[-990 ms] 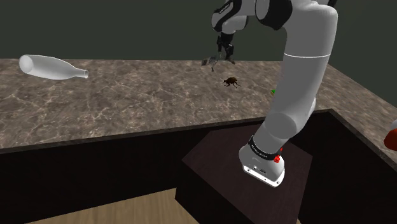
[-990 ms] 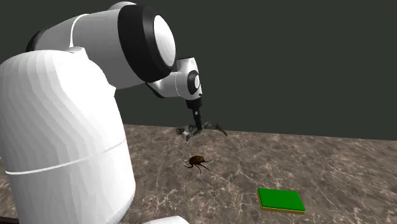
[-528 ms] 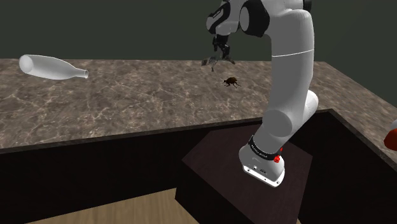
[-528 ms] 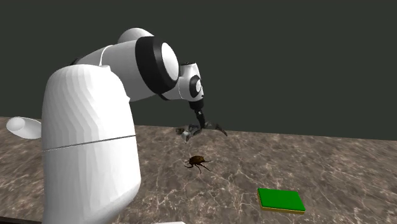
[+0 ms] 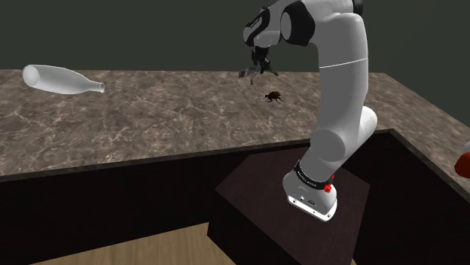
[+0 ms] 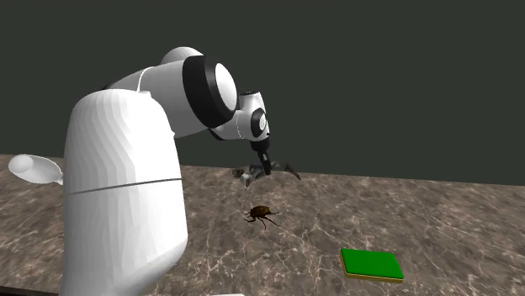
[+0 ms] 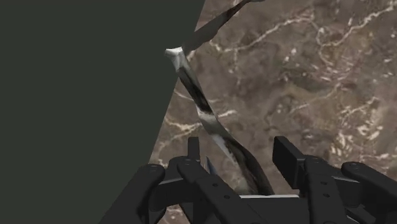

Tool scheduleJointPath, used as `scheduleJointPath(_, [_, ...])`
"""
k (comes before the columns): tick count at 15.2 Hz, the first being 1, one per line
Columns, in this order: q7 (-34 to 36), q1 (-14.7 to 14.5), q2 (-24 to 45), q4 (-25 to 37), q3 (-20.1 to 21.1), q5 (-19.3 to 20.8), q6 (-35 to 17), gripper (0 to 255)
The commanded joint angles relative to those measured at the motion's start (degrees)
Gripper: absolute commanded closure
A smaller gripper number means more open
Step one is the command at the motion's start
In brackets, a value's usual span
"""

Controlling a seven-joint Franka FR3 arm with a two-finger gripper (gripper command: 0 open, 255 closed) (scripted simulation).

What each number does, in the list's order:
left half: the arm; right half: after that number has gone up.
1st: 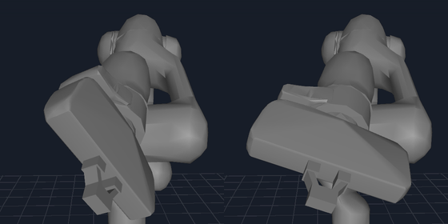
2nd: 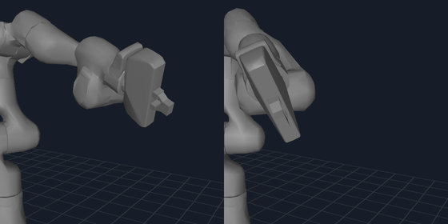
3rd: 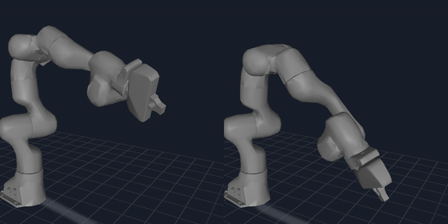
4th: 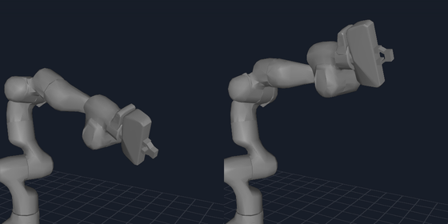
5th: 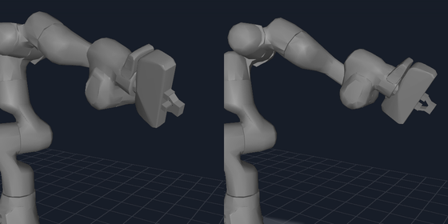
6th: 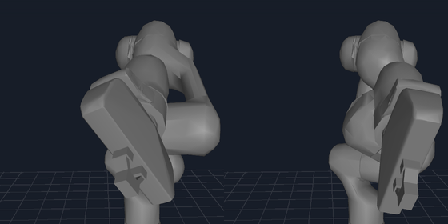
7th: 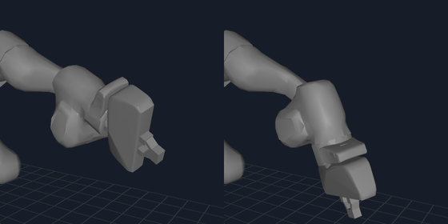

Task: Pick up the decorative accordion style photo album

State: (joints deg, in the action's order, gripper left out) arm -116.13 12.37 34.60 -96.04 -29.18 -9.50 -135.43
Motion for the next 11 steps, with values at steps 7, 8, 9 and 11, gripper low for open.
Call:
scheduleJointPath(7, [0.0, 0.0, 0.1, 0.1, 0.0, 0.0, 0.0, 255])
scheduleJointPath(8, [0.0, 0.0, 0.1, 0.1, 0.0, 0.0, 0.0, 255])
scheduleJointPath(9, [0.0, 0.0, 0.0, 0.0, 0.0, 0.0, 0.0, 255])
scheduleJointPath(11, [0.1, -0.2, -0.8, 0.3, -0.3, 0.4, 1.1, 255])
